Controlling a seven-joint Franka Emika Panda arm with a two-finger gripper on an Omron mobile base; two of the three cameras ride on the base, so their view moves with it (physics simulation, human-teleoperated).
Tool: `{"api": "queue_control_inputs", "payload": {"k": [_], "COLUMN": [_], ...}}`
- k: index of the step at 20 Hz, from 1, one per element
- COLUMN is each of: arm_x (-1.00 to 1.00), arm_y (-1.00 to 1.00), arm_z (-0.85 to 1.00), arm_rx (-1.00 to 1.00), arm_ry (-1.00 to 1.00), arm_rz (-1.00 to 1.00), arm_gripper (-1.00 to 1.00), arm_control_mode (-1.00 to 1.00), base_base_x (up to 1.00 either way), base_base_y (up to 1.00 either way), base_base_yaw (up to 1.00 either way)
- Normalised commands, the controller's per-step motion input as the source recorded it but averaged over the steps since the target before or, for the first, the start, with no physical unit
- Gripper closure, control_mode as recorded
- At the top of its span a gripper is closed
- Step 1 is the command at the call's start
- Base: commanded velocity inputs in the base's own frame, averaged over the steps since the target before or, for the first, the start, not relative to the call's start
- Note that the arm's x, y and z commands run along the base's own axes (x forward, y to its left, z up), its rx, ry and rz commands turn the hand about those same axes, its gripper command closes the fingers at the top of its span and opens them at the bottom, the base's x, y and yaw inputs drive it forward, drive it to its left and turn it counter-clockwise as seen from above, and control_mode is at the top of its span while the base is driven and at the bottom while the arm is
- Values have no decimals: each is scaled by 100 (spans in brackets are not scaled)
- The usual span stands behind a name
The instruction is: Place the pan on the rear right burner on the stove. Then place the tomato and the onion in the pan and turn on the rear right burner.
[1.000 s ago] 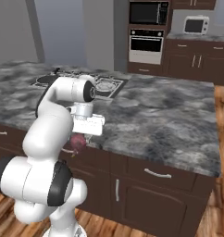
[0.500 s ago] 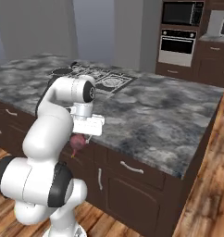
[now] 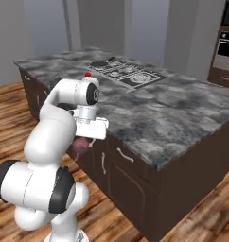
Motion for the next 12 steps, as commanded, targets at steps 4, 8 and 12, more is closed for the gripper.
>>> {"api": "queue_control_inputs", "payload": {"k": [4,8,12], "arm_x": [0,0,0], "arm_y": [0,0,0], "arm_z": [0,0,0], "arm_rx": [0,0,0], "arm_ry": [0,0,0], "arm_rz": [0,0,0], "arm_gripper": [100,100,100], "arm_control_mode": [100,100,100], "base_base_x": [-29,-15,4], "base_base_y": [-76,-89,-100], "base_base_yaw": [61,62,39]}}
